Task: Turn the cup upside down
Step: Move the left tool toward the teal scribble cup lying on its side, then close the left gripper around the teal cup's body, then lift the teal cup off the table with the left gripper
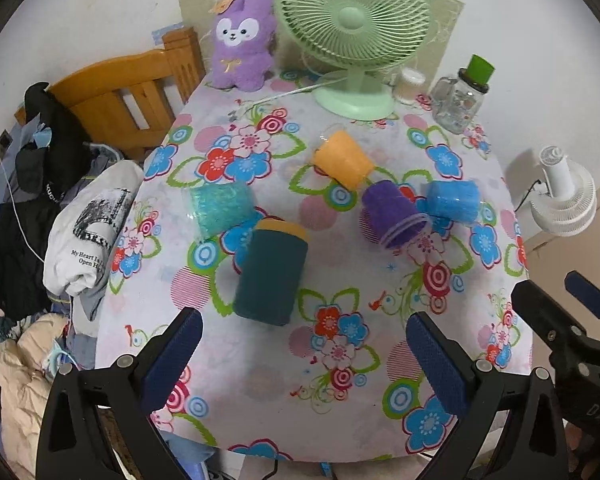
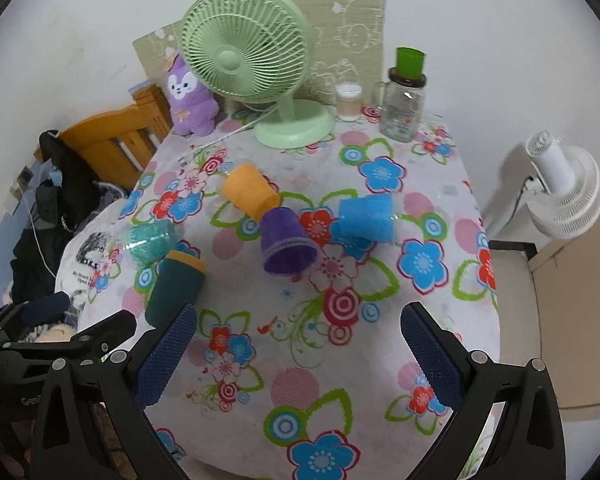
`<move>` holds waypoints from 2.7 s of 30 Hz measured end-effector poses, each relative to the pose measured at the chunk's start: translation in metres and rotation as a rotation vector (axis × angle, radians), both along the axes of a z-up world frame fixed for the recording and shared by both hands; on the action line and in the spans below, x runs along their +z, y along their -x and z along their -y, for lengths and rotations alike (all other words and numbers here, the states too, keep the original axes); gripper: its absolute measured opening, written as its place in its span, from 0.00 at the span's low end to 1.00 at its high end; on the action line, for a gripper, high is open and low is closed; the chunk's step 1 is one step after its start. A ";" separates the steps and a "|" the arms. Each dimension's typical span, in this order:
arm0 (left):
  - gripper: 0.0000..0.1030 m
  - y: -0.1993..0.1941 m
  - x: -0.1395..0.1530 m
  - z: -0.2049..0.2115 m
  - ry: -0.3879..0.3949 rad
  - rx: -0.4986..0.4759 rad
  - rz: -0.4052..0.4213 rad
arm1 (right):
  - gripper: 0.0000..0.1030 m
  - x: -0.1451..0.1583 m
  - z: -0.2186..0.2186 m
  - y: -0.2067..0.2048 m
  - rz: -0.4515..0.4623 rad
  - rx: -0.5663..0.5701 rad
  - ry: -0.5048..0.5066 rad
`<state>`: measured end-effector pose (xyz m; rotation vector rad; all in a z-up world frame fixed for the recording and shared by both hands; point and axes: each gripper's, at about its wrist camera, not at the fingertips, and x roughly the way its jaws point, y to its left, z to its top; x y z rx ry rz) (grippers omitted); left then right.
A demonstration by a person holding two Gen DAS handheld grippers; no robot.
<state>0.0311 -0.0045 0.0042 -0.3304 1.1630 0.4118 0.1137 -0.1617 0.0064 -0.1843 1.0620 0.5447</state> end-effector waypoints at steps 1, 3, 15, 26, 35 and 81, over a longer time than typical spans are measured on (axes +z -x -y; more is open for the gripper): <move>1.00 -0.001 0.000 -0.004 -0.003 0.002 -0.004 | 1.00 0.000 -0.006 -0.002 -0.002 0.005 0.002; 1.00 -0.004 0.001 -0.015 -0.011 0.004 -0.006 | 1.00 -0.002 -0.018 -0.006 -0.009 0.015 0.002; 1.00 -0.018 -0.018 -0.092 -0.031 -0.090 -0.069 | 1.00 -0.023 -0.090 -0.002 -0.071 0.011 -0.048; 1.00 -0.044 -0.045 -0.143 -0.085 -0.293 -0.126 | 1.00 -0.060 -0.147 -0.004 -0.152 -0.087 -0.010; 1.00 -0.070 -0.084 -0.161 -0.073 -0.470 -0.172 | 1.00 -0.092 -0.168 -0.014 -0.223 -0.188 0.014; 0.78 -0.053 -0.085 -0.136 -0.025 -0.402 -0.145 | 1.00 -0.093 -0.150 -0.017 -0.251 -0.090 0.004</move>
